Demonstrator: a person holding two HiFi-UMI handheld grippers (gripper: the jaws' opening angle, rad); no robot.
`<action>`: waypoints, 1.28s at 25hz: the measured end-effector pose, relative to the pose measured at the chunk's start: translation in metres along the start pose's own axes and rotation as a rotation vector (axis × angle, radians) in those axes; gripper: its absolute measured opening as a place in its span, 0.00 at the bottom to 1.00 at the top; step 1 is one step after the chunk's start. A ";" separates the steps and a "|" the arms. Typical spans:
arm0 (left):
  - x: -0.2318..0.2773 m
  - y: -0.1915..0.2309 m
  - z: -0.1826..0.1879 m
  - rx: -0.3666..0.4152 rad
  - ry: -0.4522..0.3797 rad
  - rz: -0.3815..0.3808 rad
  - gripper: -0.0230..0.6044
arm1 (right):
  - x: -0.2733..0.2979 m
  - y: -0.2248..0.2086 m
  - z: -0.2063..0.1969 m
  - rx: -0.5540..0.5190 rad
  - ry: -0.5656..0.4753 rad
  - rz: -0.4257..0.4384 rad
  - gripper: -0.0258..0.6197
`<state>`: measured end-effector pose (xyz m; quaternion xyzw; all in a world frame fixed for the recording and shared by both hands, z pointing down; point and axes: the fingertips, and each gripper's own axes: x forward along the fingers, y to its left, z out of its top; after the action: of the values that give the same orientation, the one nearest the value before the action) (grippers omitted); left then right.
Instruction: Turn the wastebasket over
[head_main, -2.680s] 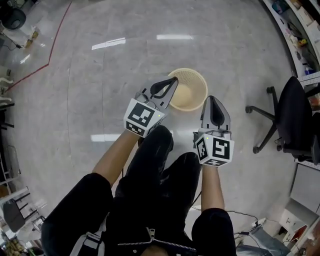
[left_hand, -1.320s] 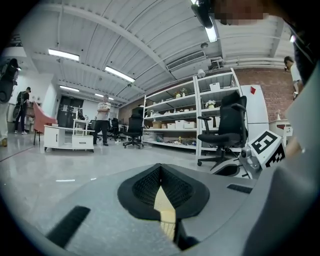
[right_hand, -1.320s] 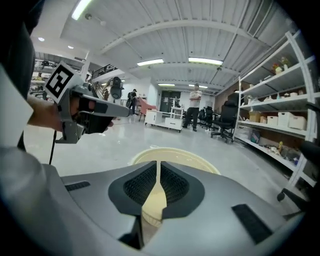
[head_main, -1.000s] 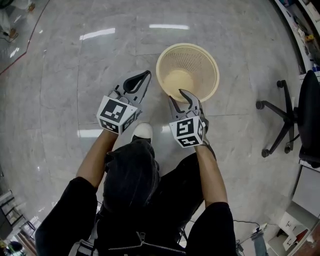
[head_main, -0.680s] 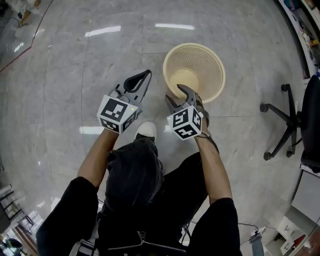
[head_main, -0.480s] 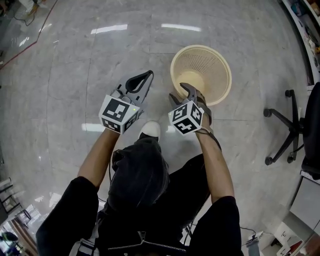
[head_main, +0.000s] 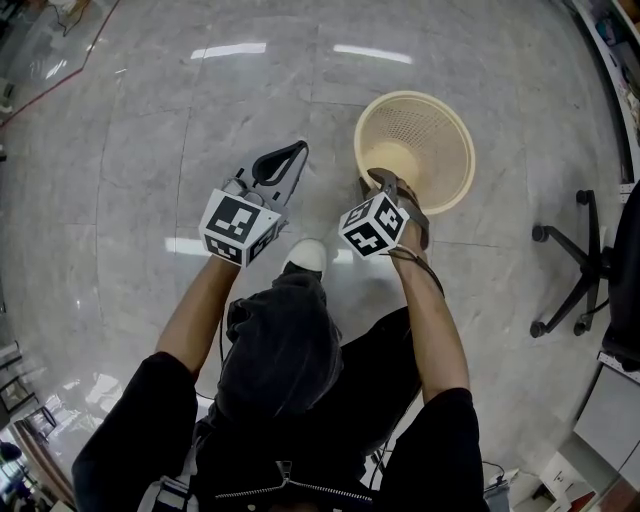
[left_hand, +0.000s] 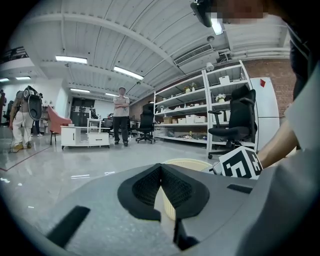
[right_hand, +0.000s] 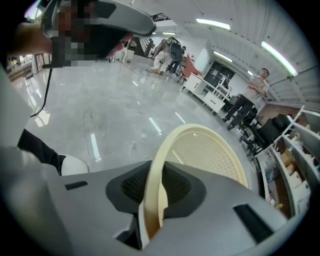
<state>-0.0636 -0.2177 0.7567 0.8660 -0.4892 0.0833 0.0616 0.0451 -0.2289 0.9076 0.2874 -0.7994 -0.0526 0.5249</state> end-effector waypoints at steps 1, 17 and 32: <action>-0.001 0.001 0.000 0.000 0.001 0.001 0.04 | 0.000 -0.003 0.000 0.000 0.000 -0.014 0.12; 0.013 -0.003 -0.008 0.000 0.002 -0.025 0.04 | -0.034 -0.045 0.012 0.223 -0.187 -0.123 0.10; 0.031 -0.010 -0.077 -0.095 0.079 -0.032 0.04 | -0.078 -0.064 -0.035 0.927 -0.572 0.047 0.10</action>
<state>-0.0457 -0.2236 0.8382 0.8658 -0.4760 0.0929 0.1233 0.1237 -0.2341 0.8351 0.4452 -0.8558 0.2411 0.1059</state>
